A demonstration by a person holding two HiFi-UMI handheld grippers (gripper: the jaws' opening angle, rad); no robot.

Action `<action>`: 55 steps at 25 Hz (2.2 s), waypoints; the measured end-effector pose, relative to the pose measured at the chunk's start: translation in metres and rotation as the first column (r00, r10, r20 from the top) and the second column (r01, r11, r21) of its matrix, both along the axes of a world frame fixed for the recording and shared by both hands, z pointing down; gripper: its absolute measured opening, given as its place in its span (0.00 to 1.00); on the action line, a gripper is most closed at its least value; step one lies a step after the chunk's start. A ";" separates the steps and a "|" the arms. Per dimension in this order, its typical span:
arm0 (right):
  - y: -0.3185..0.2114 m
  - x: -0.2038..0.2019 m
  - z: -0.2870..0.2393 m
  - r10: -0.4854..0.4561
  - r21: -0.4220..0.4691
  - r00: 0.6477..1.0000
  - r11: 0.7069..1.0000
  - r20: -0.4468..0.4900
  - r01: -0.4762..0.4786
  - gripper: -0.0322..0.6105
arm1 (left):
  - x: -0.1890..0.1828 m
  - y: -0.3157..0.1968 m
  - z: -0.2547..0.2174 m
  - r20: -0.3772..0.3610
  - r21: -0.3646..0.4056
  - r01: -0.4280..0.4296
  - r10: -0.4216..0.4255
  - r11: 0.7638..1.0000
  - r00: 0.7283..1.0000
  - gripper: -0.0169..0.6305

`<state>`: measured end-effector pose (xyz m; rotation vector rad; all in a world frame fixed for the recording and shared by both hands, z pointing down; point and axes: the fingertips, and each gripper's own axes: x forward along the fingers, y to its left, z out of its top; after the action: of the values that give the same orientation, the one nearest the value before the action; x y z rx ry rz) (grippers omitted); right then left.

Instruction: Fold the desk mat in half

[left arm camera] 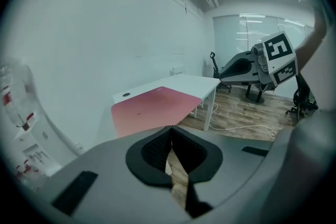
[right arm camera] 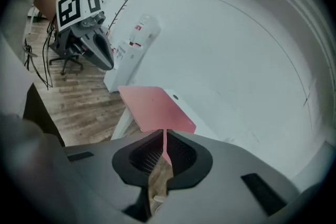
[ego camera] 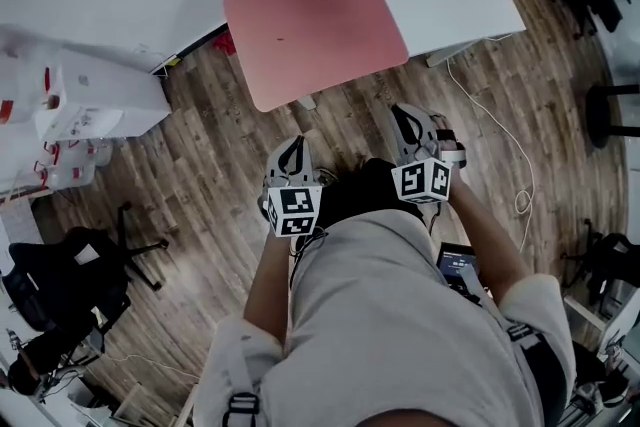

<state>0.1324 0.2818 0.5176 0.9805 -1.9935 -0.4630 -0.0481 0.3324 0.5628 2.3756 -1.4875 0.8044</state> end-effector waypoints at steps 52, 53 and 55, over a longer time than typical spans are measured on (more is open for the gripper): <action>-0.151 0.060 0.149 -0.052 -0.061 0.925 0.998 -0.376 0.031 0.13 | -0.081 -0.110 0.112 0.563 -0.108 0.014 0.049 0.994 0.825 0.09; -0.152 0.060 0.150 -0.053 -0.073 0.928 0.997 -0.369 0.028 0.13 | -0.081 -0.113 0.111 0.558 -0.110 0.025 0.041 0.994 0.829 0.09; -0.155 0.061 0.151 -0.048 -0.100 0.934 0.995 -0.354 0.014 0.13 | -0.082 -0.119 0.109 0.546 -0.119 0.043 0.029 0.992 0.837 0.09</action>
<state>0.1936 0.1272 0.6689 0.7458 -1.6884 -0.5171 -0.1299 0.2138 0.6714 2.1370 -1.5635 1.6330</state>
